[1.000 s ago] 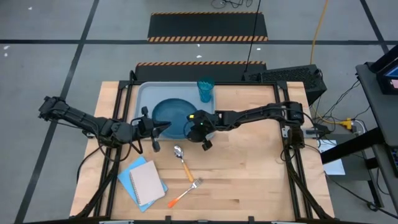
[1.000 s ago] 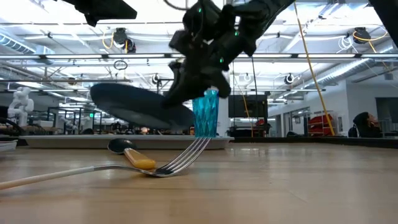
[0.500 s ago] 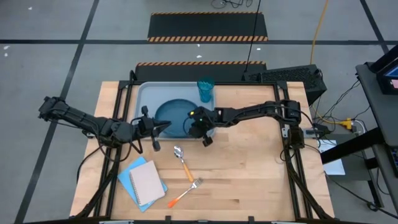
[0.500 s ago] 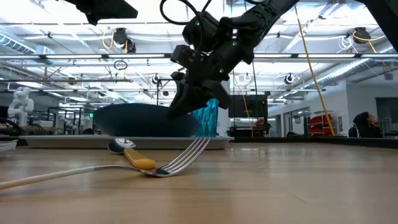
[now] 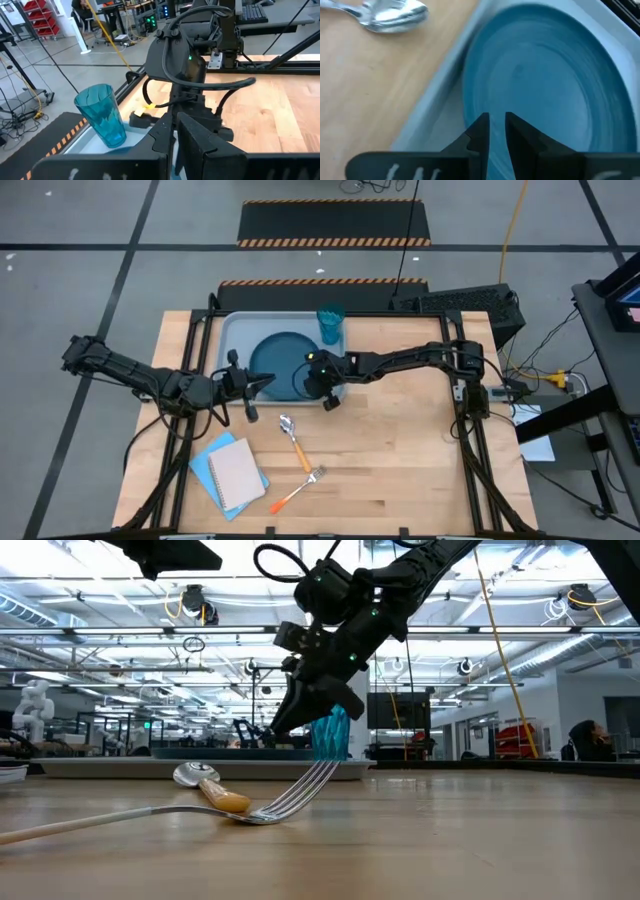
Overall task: Pick and place plate/cup/fork/spoon on tray
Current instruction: Put the blue plate on the light blue tray to the bottom left of the blue cup
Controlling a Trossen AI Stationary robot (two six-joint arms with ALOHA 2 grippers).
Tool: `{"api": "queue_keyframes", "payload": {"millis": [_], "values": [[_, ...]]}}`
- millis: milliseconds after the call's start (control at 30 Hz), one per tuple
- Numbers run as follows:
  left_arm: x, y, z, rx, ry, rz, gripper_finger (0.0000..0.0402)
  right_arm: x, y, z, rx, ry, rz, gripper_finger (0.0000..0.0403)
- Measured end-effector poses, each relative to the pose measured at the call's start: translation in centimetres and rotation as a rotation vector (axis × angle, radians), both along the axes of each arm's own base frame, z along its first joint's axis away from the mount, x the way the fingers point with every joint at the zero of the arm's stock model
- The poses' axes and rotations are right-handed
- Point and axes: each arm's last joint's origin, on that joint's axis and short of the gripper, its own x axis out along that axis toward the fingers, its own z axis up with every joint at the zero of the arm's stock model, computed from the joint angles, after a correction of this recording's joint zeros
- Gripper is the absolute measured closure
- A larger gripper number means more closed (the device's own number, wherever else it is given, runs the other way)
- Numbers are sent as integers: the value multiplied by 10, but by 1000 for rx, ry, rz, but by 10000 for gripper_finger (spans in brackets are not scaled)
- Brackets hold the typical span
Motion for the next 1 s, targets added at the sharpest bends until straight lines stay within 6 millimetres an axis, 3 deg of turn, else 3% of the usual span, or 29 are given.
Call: {"api": "queue_keyframes", "payload": {"millis": [200,467,600,800,1000], "values": [[0,0,0,0,-1,0,369,-15,13,27,-28,41,-77,348],[0,4,-3,10,28,23,369,-73,40,86,81,130,-198,348],[2,7,-7,-16,52,37,369,-108,52,87,133,116,-224,348],[23,2,-13,-32,192,3,369,-159,62,68,150,32,-268,348],[43,7,-41,-125,422,-34,369,-192,64,62,57,27,-256,349]]}}
